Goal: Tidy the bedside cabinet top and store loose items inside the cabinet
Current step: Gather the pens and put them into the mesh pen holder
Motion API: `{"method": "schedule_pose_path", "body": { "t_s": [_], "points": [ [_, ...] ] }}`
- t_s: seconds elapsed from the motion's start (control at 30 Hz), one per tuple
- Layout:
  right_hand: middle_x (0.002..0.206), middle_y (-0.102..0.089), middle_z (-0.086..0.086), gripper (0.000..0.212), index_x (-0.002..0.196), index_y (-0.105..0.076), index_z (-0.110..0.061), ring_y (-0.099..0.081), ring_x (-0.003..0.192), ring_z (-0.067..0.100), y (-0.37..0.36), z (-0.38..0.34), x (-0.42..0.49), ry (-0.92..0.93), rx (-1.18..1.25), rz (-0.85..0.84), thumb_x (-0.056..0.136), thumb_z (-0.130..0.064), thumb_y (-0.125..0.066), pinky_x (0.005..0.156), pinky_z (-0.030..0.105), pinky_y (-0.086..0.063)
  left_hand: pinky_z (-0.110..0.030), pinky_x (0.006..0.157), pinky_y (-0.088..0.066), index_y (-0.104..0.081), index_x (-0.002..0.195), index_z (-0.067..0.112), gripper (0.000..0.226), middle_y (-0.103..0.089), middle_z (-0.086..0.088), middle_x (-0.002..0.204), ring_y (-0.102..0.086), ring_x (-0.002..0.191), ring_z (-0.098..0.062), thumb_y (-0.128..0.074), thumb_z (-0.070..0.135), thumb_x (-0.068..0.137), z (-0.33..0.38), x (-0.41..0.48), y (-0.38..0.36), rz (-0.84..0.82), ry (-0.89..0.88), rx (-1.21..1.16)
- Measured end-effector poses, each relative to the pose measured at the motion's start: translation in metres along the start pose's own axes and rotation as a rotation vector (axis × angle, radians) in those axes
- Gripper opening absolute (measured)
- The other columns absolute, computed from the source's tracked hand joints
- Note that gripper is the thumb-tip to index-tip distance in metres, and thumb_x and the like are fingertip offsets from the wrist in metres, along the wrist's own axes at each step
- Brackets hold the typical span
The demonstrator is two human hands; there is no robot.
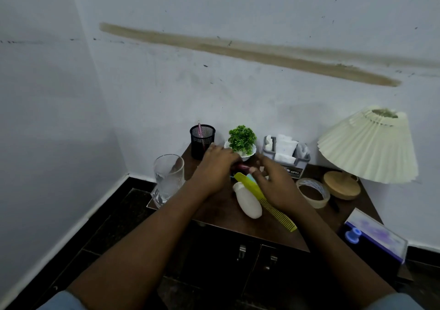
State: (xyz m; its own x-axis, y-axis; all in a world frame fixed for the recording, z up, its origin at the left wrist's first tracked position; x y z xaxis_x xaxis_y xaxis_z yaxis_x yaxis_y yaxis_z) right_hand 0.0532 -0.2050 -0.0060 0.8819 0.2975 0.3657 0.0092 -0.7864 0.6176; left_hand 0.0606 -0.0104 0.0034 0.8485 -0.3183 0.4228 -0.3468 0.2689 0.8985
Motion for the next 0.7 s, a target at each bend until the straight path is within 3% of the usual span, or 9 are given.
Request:
{"method": "schedule_pose_path", "body": {
  "t_s": [0.03,0.1,0.17,0.27,0.37,0.47,0.53,0.57,0.7],
  "points": [
    [0.105,-0.075,-0.014,0.018,0.113,-0.067,-0.029,-0.066,0.083,0.001,-0.001,-0.005,0.003,-0.149,0.279,0.021,0.105,-0.034,-0.052,0.071,0.016,-0.049,-0.044,0.099,-0.04,-0.075,0.107,0.021,0.028,-0.07,0.001,0.099,-0.057,0.1,-0.029,-0.066,0.011,0.083,0.007,0.0,0.004,0.085,-0.076,-0.055],
    [0.096,-0.076,0.013,0.039,0.104,-0.068,-0.013,-0.067,0.068,0.018,-0.004,-0.01,0.007,-0.503,0.782,-0.027,0.107,-0.043,-0.044,0.06,0.03,-0.051,-0.038,0.086,-0.04,-0.079,0.104,0.022,0.033,-0.074,0.007,0.094,-0.057,0.093,-0.028,-0.071,0.004,0.078,0.019,-0.003,0.008,0.223,-0.209,-0.141],
    [0.076,-0.066,0.014,0.051,0.096,-0.068,-0.007,-0.065,0.061,0.022,-0.005,-0.01,0.008,-0.718,1.075,-0.131,0.105,-0.051,-0.044,0.056,0.031,-0.048,-0.036,0.082,-0.039,-0.081,0.104,0.022,0.038,-0.077,0.011,0.098,-0.06,0.093,-0.027,-0.074,0.002,0.072,0.029,-0.005,0.006,0.299,-0.318,-0.187],
    [0.07,-0.065,0.004,0.035,0.094,-0.073,-0.014,-0.059,0.056,0.016,-0.008,-0.006,0.01,-0.763,1.211,-0.222,0.102,-0.042,-0.052,0.05,0.026,-0.044,-0.034,0.083,-0.047,-0.082,0.103,0.018,0.039,-0.078,0.006,0.102,-0.064,0.101,-0.027,-0.07,0.0,0.071,0.034,-0.005,-0.006,0.285,-0.374,-0.338],
    [0.069,-0.065,-0.001,0.026,0.1,-0.072,-0.015,-0.055,0.056,0.011,-0.007,0.0,0.014,-0.762,1.219,-0.122,0.103,-0.029,-0.051,0.05,0.023,-0.042,-0.034,0.094,-0.056,-0.079,0.112,0.014,0.041,-0.075,-0.002,0.115,-0.066,0.116,-0.015,-0.065,-0.01,0.081,0.032,-0.009,-0.023,0.3,-0.147,-0.69],
    [0.068,-0.061,-0.001,0.025,0.101,-0.067,-0.01,-0.055,0.058,0.011,0.0,0.007,0.017,-0.777,1.204,0.048,0.106,-0.023,-0.047,0.053,0.025,-0.044,-0.028,0.086,-0.058,-0.074,0.12,0.014,0.044,-0.075,0.003,0.118,-0.071,0.104,-0.007,-0.055,-0.009,0.088,0.023,-0.011,-0.032,0.362,0.119,-0.866],
    [0.072,-0.058,0.001,0.025,0.1,-0.063,-0.008,-0.053,0.059,0.013,0.003,0.009,0.018,-0.739,1.199,0.118,0.108,-0.02,-0.042,0.053,0.025,-0.045,-0.026,0.08,-0.052,-0.073,0.119,0.016,0.045,-0.075,-0.002,0.113,-0.069,0.096,-0.011,-0.053,-0.006,0.085,0.008,-0.007,-0.033,0.344,0.24,-0.643],
    [0.075,-0.058,0.003,0.025,0.101,-0.062,-0.008,-0.052,0.06,0.013,0.004,0.009,0.019,-0.713,1.175,0.141,0.108,-0.018,-0.04,0.052,0.025,-0.043,-0.031,0.082,-0.05,-0.072,0.117,0.017,0.043,-0.073,-0.005,0.112,-0.066,0.103,-0.019,-0.055,-0.002,0.083,0.0,-0.005,-0.035,0.269,0.266,-0.448],
    [0.072,-0.055,0.001,0.021,0.102,-0.061,-0.011,-0.044,0.052,0.01,0.007,0.011,0.019,-0.66,1.026,0.167,0.106,-0.022,-0.043,0.044,0.024,-0.029,-0.046,0.101,-0.036,-0.063,0.113,0.018,0.027,-0.062,-0.008,0.124,-0.044,0.127,-0.035,-0.055,0.012,0.089,-0.022,-0.006,-0.049,-0.252,0.341,0.113]
  ]
}}
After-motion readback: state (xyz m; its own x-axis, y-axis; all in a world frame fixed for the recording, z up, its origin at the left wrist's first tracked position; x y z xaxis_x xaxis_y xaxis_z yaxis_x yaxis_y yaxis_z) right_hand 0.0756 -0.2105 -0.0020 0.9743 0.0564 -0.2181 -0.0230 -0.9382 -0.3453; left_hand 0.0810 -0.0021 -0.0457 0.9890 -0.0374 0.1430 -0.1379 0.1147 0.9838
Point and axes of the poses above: each hand's wrist, its own x-axis towards the middle knuckle, its own y-axis out of the back of the hand, z = x × y, the point moved 1 cm from there along x, towards the middle knuckle
